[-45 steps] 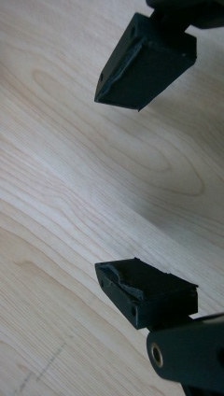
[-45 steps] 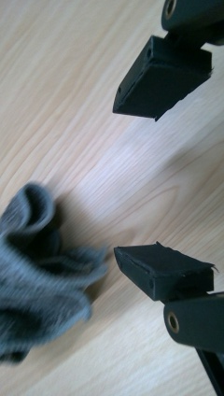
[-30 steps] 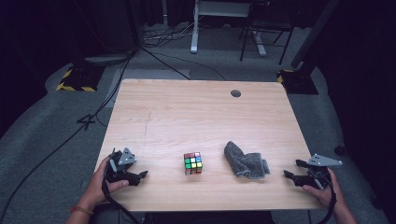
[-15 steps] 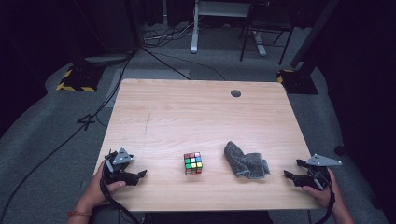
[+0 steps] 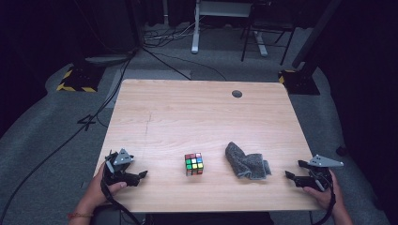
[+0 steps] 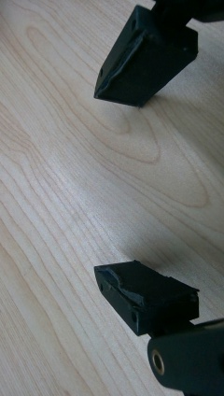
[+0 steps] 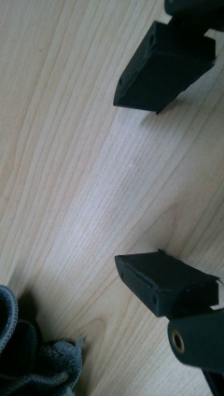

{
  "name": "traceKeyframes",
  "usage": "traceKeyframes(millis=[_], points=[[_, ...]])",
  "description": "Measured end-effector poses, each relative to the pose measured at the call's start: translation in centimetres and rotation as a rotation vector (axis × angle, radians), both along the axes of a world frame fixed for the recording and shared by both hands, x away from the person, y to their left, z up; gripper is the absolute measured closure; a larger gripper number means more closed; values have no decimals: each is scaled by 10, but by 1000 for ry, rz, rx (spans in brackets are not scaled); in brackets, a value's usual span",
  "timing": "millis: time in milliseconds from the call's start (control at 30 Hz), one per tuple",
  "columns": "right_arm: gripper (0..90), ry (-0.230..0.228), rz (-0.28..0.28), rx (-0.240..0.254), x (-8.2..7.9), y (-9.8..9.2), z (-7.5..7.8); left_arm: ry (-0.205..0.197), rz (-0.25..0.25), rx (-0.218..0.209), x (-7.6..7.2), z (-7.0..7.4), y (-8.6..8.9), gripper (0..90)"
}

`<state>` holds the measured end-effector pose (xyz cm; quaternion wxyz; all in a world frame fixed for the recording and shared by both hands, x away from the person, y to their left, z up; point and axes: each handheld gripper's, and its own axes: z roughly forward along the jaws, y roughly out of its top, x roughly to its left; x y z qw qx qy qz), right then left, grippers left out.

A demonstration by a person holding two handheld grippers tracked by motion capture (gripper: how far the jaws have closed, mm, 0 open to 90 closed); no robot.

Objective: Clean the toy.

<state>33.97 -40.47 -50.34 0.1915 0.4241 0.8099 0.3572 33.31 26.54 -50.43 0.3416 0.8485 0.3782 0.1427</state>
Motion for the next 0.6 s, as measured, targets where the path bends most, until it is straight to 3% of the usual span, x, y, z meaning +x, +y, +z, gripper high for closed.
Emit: traceKeyframes(millis=[600], points=[[197,1,-3,1,0,0,0,-6,2,8,0,0,1,146]])
